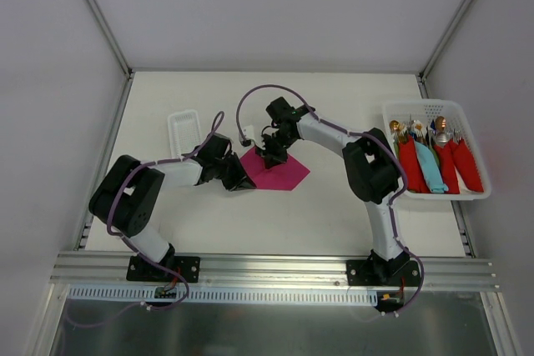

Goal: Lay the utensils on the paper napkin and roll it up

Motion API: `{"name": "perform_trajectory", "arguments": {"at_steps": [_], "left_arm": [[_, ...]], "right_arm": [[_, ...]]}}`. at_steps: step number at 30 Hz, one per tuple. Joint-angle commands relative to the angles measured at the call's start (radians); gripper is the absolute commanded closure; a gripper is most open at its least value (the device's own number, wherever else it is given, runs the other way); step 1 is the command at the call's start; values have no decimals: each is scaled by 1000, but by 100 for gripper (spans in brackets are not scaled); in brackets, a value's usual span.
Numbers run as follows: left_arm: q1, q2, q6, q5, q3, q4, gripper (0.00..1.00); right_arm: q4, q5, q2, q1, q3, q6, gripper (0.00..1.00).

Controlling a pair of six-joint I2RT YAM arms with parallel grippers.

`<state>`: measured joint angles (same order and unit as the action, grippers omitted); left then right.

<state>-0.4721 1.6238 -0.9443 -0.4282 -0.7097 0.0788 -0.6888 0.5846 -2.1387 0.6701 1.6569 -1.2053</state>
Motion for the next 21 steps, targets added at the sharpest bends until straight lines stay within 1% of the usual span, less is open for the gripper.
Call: {"name": "perform_trajectory", "arguments": {"at_steps": [1,5,8,9,11,12,15,18,19,20,21], "left_arm": [[-7,19,-34,25,7,16,99],[-7,44,-63,26,18,16,100],[-5,61,-77,25,19,16,100],[-7,64,-82,26,19,16,100],[-5,71,-86,28,18,16,100],[-7,74,-88,28,18,16,100],[-5,80,-97,31,18,18,100],[-3,87,-113,32,19,16,100],[-5,90,-116,32,19,18,100],[-5,93,-116,32,18,16,100],[-5,96,-116,32,18,19,100]], "right_arm": [[-15,34,-1,-4,40,6,100],[-15,32,-1,-3,46,22,100],[-15,34,3,-4,58,52,87],[-15,40,16,-6,63,73,82],[-12,50,33,-10,72,101,79],[-12,60,42,-20,78,145,75],[-9,75,94,-47,96,217,72],[-8,99,155,-93,83,378,71],[-8,116,170,-107,67,480,71],[0,136,207,-121,22,534,71],[11,188,223,-148,-11,591,75]]}}
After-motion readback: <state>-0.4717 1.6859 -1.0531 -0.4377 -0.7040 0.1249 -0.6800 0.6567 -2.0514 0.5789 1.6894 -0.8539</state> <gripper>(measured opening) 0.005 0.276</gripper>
